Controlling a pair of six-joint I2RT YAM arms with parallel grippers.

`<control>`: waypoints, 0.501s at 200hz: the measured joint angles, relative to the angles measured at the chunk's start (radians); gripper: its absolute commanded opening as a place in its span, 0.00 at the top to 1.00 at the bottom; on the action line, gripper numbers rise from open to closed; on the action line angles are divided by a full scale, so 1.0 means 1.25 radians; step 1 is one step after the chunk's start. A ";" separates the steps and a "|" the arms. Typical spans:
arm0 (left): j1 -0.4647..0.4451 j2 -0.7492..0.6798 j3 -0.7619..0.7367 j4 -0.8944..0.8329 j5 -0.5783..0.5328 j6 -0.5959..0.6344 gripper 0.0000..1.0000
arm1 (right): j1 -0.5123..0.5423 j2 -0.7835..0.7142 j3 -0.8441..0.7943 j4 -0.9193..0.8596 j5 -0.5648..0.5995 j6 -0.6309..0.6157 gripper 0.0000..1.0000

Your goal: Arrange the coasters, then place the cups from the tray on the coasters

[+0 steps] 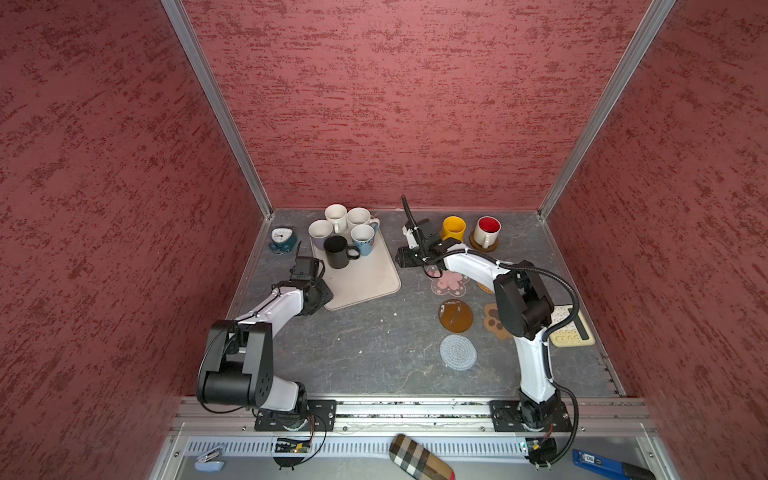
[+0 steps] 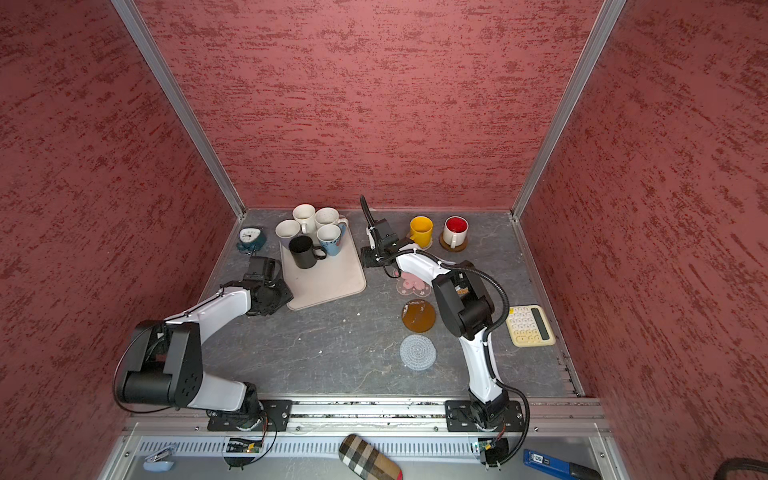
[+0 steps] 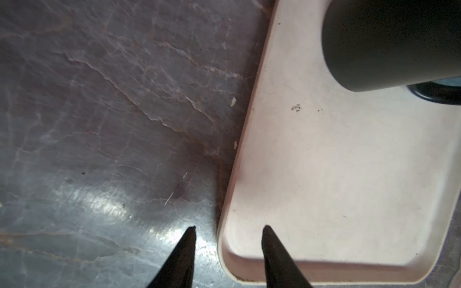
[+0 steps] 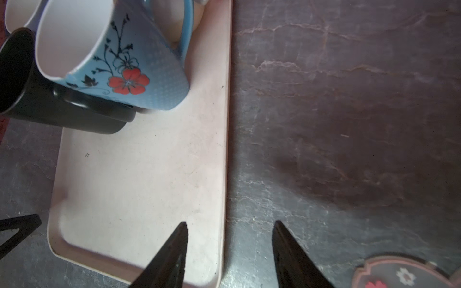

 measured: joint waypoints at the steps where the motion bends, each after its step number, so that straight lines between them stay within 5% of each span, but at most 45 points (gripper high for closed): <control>1: 0.000 0.003 0.001 0.000 0.000 0.000 0.61 | 0.000 0.000 0.000 0.000 -0.002 0.000 0.46; 100: 0.012 0.077 0.033 0.008 0.000 0.016 0.78 | 0.027 0.045 -0.017 0.026 -0.070 -0.018 0.54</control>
